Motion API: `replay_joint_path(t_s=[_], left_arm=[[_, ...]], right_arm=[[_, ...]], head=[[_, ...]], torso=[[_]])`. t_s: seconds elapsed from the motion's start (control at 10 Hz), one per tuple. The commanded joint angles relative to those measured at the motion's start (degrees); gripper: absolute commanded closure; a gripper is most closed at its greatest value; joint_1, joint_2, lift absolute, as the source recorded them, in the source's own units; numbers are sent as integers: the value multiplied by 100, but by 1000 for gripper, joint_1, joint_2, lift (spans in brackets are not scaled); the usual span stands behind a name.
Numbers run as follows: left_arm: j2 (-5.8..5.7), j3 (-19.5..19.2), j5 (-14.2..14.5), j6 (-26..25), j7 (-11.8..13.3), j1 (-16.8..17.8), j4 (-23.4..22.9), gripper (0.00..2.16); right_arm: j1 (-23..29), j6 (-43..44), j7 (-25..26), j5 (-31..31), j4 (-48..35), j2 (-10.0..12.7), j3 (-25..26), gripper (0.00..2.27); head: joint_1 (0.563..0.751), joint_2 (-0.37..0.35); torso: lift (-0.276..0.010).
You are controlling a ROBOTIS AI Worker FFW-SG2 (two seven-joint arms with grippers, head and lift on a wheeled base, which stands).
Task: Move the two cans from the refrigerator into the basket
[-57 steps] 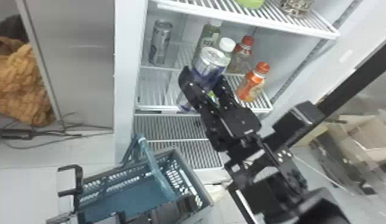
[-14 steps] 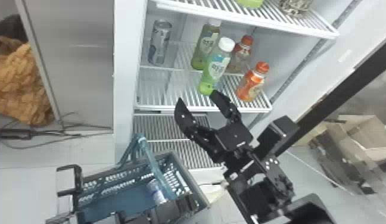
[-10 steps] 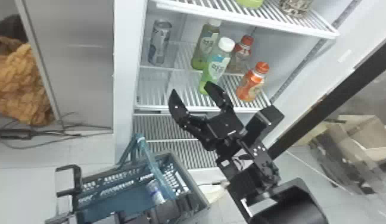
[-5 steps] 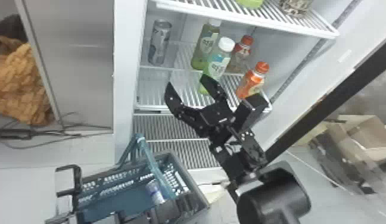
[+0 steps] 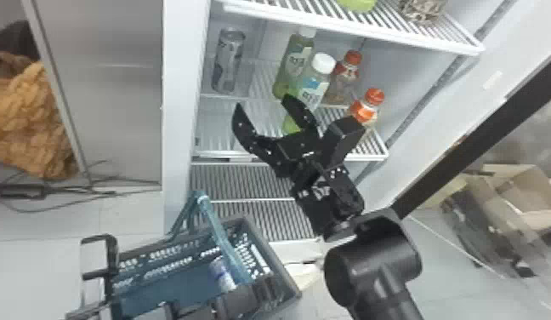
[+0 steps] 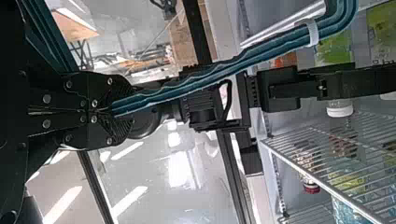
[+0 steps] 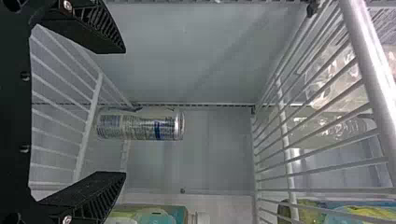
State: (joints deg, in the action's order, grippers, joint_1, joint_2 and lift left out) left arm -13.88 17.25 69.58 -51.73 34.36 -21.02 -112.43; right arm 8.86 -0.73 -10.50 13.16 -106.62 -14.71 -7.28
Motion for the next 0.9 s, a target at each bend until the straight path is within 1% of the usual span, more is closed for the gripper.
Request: replay_joint_path(t_s=[0.0, 0.2, 0.8], left_arm=[[0, 0, 0, -2, 0, 7, 0, 1204], [0, 12, 12, -16, 0, 21, 14, 1204], [0, 46, 23, -2, 0, 50, 56, 1204]], right_arm=[[-170, 45, 13, 10, 235, 21, -38, 65], [-465, 214, 39, 78, 685, 38, -163, 65], [-1238, 495, 338, 147, 1486, 56, -575, 62]], head=[[695, -350], [695, -348], [695, -316]], torso=[[-276], [-276], [-276]])
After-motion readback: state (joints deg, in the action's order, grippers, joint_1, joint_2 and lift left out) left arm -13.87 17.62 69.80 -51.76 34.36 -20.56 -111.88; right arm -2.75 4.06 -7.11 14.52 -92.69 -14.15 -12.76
